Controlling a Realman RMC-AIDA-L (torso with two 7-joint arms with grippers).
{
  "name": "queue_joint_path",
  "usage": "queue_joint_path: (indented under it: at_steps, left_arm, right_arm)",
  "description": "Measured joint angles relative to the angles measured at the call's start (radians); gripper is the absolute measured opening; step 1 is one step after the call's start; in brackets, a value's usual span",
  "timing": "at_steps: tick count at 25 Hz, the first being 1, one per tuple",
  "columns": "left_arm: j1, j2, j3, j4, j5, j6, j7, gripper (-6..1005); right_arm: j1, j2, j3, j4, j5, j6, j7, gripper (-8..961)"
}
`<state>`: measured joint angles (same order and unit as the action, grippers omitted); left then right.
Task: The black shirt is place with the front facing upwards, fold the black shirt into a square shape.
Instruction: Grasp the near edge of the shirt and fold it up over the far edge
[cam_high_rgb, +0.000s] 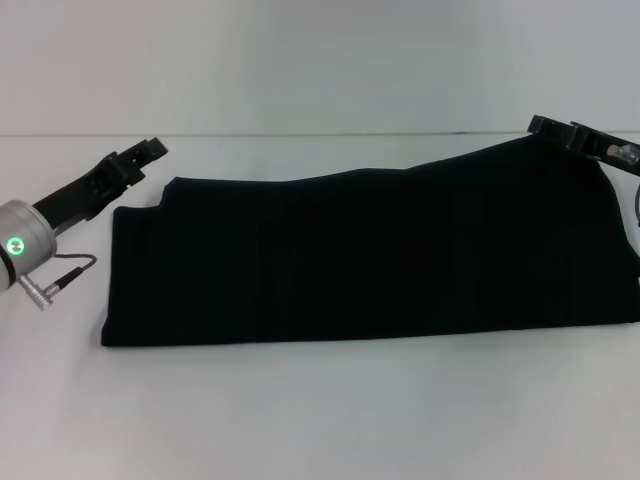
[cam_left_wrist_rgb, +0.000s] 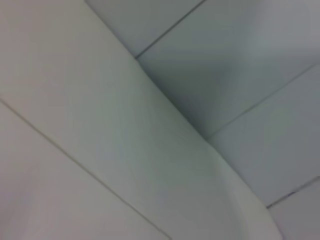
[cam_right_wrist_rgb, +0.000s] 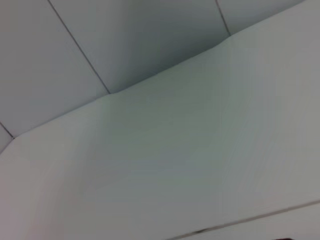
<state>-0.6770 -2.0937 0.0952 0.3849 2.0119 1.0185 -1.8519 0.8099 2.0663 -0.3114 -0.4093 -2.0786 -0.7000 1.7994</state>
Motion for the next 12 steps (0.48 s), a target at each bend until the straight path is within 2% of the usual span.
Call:
queue_joint_path:
  at_steps: [2,7,12]
  left_arm:
    - [0.003,0.003,0.0,0.0,0.0,0.048,0.01,574]
    - [0.012,0.009,0.0,0.0,-0.001,0.147,0.03,619]
    - [0.023,0.009,-0.001,0.0,-0.001,0.19,0.027,665]
  right_arm:
    - [-0.003,-0.002,-0.002,0.006,-0.002,0.004,0.005,720]
    - [-0.006,-0.007,-0.022,0.038,-0.006,0.009,0.006,747]
    - [-0.019,-0.004,-0.023,0.055,-0.004,0.069,0.008,770]
